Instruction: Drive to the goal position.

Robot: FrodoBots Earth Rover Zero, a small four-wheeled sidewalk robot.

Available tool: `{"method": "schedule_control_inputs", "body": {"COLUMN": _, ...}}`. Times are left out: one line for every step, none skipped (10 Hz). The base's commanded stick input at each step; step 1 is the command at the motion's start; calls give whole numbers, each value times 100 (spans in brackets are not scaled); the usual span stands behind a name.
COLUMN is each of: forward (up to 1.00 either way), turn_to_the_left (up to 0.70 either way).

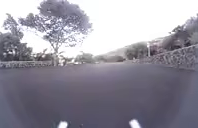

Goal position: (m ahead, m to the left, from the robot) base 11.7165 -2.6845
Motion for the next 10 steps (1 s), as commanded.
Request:
{"method": "schedule_control_inputs", "body": {"forward": 70, "turn_to_the_left": 0}}
{"method": "schedule_control_inputs", "body": {"forward": 70, "turn_to_the_left": 0}}
{"method": "schedule_control_inputs", "body": {"forward": 70, "turn_to_the_left": 0}}
{"method": "schedule_control_inputs", "body": {"forward": 70, "turn_to_the_left": 0}}
{"method": "schedule_control_inputs", "body": {"forward": 70, "turn_to_the_left": 0}}
{"method": "schedule_control_inputs", "body": {"forward": 70, "turn_to_the_left": -13}}
{"method": "schedule_control_inputs", "body": {"forward": 70, "turn_to_the_left": -35}}
{"method": "schedule_control_inputs", "body": {"forward": 70, "turn_to_the_left": -35}}
{"method": "schedule_control_inputs", "body": {"forward": 70, "turn_to_the_left": -35}}
{"method": "schedule_control_inputs", "body": {"forward": 70, "turn_to_the_left": -35}}
